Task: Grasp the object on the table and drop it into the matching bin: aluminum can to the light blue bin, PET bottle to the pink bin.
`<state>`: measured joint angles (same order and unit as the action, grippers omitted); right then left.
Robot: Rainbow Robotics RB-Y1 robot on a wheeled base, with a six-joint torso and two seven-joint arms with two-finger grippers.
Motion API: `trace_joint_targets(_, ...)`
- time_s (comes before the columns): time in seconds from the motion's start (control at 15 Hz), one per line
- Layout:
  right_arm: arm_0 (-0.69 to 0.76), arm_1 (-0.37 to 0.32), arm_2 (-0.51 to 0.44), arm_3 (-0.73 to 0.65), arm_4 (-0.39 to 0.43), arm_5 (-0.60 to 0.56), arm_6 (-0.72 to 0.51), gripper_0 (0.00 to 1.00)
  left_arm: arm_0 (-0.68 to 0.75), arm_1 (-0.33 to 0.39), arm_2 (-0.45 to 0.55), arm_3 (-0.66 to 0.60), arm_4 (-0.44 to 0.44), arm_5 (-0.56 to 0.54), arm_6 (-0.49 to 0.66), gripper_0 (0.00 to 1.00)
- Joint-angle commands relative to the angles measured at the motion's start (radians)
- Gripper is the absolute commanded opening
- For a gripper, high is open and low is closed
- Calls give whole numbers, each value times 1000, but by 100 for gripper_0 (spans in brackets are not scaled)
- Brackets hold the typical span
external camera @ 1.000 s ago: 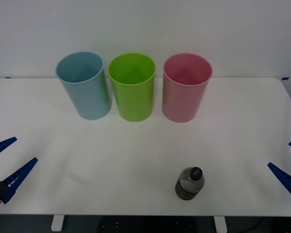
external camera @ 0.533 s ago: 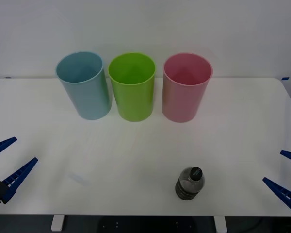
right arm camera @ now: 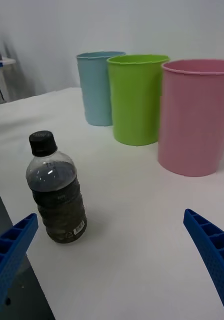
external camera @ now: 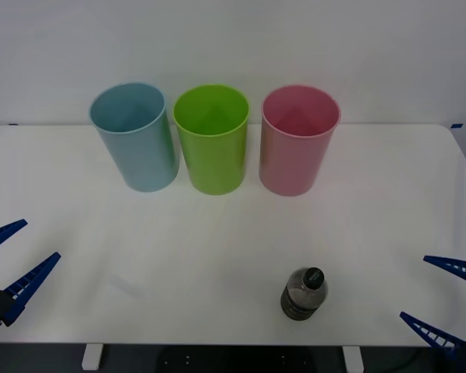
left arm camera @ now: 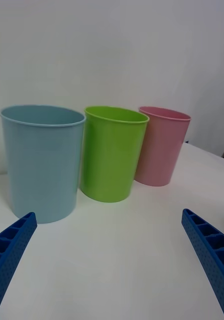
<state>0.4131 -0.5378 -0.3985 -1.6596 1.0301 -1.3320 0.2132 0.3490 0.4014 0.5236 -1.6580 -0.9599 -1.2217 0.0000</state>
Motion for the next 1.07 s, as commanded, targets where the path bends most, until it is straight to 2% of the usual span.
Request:
trace_joint_targets(0.07, -4, -7, 32, 1, 19, 0, 54, 100, 0, 0, 0, 0, 0, 0, 0, 100)
trace_joint_targets(0.27, -42, -14, 70, 67, 21, -21, 66, 100, 0, 0, 0, 0, 0, 0, 0, 100)
trace_joint_targets(0.47, -114, -4, 86, 138, 82, -59, 83, 100, 0, 0, 0, 0, 0, 0, 0, 100)
trace_joint_targets(1.07, -234, 19, 201, 284, 94, -59, 146, 100, 0, 0, 0, 0, 0, 0, 0, 100)
